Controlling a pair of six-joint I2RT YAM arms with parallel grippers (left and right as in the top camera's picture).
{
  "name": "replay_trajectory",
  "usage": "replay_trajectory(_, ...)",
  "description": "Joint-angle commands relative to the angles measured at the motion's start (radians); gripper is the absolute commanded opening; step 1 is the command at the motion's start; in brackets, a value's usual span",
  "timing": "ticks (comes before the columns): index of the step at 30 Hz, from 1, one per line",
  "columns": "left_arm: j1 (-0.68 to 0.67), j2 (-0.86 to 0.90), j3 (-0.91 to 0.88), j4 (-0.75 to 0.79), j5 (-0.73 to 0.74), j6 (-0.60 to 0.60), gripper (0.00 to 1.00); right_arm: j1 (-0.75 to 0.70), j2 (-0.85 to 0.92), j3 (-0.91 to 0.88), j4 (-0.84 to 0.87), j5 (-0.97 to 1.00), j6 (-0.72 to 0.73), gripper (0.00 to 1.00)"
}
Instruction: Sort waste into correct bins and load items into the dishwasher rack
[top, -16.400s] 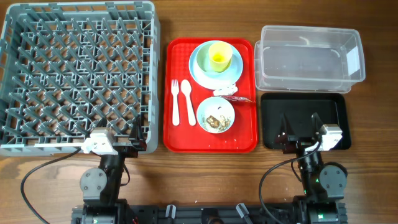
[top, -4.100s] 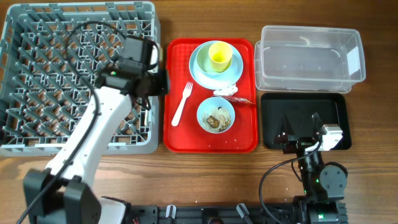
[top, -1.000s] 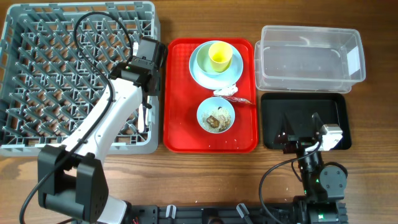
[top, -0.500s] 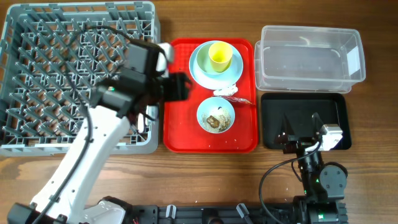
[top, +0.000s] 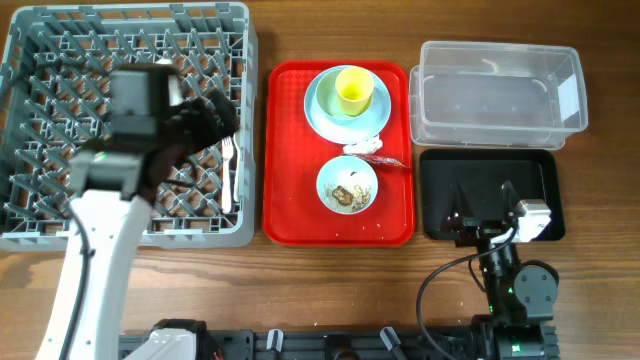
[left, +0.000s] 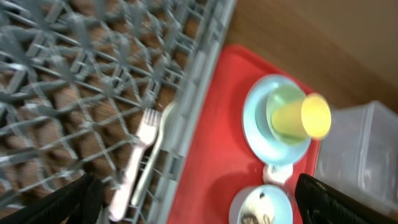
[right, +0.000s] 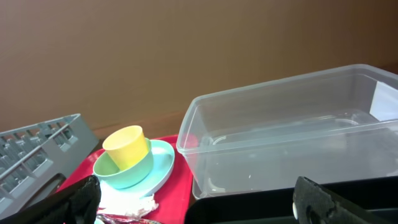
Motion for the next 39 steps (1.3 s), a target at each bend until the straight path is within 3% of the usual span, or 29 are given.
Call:
replay_trajectory(1, 0.063, -0.008, 0.001, -0.009, 0.013, -0.025, 1.00, 0.002, -0.005, 0.000, 0.004, -0.021, 0.177, 1.00)
replay_trajectory(3, 0.072, -0.005, 0.001, -0.009, 0.013, -0.025, 1.00, 0.002, 0.006, 0.000, 0.021, -0.046, 0.397, 1.00)
replay_trajectory(4, 0.072, -0.004, 0.001, -0.009, 0.013, -0.025, 1.00, 0.002, 0.008, 0.001, 0.031, -0.066, 0.417, 1.00)
replay_trajectory(7, 0.072, -0.004, 0.001, -0.009, 0.013, -0.025, 1.00, 0.002, 0.038, 0.069, -0.041, -0.194, 0.339, 1.00)
replay_trajectory(9, 0.072, -0.004, 0.001, -0.009, 0.013, -0.025, 1.00, 0.002, 0.107, 0.180, -0.155, -0.193, 0.202, 1.00)
replay_trajectory(11, 0.072, -0.004, 0.001, -0.009, 0.013, -0.025, 1.00, 0.002, 0.229, 0.342, -0.309, -0.188, 0.060, 1.00)
replay_trajectory(18, 0.072, -0.004, 0.001, -0.009, 0.013, -0.025, 1.00, 0.002, 1.008, 1.140, -1.009, -0.256, 0.072, 1.00)
replay_trajectory(22, 0.071, -0.004, 0.001, -0.009, 0.013, -0.025, 1.00, 0.002, 1.236, 1.285, -1.103, -0.323, 0.071, 1.00)
replay_trajectory(23, 0.071, -0.004, 0.001, -0.009, 0.013, -0.025, 1.00, 0.002, 1.279, 1.284, -1.098, -0.390, 0.068, 0.92)
replay_trajectory(24, 0.071, -0.004, 0.001, -0.009, 0.013, -0.025, 1.00, 0.004, 1.313, 1.284, -1.094, -0.402, 0.059, 0.75)
replay_trajectory(26, 0.071, -0.004, 0.001, -0.009, 0.013, -0.025, 1.00, 0.023, 1.341, 1.283, -1.083, -0.401, -0.026, 0.56)
replay_trajectory(27, 0.071, -0.004, 0.001, -0.009, 0.013, -0.025, 1.00, 0.042, 1.349, 1.283, -1.086, -0.381, -0.080, 0.50)
replay_trajectory(30, 0.071, -0.004, 0.001, -0.009, 0.013, -0.025, 1.00, 0.131, 1.349, 1.281, -1.127, -0.208, -0.126, 0.51)
replay_trajectory(33, 0.071, -0.004, 0.001, -0.009, 0.013, -0.025, 1.00, 0.223, 1.350, 1.256, -1.088, -0.172, 0.103, 0.53)
replay_trajectory(38, 0.071, -0.004, 0.001, -0.009, 0.013, -0.025, 1.00, 0.341, 1.350, 1.087, -0.887, -0.026, 0.669, 0.41)
replay_trajectory(39, 0.071, -0.004, 0.001, -0.009, 0.013, -0.025, 1.00, 0.383, 1.353, 0.973, -0.748, 0.039, 0.840, 0.41)
